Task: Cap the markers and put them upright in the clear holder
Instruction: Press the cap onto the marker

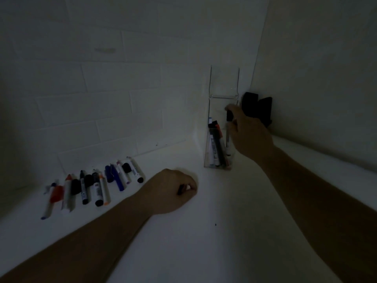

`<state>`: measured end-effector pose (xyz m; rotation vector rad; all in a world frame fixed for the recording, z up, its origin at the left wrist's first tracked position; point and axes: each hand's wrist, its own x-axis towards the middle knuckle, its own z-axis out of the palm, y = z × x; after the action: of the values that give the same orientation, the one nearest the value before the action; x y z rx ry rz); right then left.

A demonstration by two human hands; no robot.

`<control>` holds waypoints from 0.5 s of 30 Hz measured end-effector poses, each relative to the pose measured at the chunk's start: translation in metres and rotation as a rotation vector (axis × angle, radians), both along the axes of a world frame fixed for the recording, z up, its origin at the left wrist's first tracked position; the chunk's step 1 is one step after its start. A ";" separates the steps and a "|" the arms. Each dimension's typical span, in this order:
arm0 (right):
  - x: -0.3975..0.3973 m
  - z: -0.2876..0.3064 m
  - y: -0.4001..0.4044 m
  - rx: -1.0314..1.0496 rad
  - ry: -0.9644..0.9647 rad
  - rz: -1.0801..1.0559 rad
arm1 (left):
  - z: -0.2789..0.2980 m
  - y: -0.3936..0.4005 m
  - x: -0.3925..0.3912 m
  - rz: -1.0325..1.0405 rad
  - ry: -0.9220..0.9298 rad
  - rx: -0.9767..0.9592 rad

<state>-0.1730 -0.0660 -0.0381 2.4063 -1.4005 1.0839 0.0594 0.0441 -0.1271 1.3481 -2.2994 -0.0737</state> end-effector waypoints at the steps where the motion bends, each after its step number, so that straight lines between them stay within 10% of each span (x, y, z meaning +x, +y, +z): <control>1: 0.000 -0.001 -0.001 0.032 0.022 0.024 | -0.001 0.000 0.000 -0.002 -0.012 -0.013; 15: 0.022 -0.019 0.028 -0.200 -0.021 0.030 | 0.048 0.018 0.034 0.003 -0.192 0.040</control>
<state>-0.1507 -0.0379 -0.0571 2.2872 -1.2019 1.1984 0.0929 0.0620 -0.0787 1.4347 -2.4658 0.0113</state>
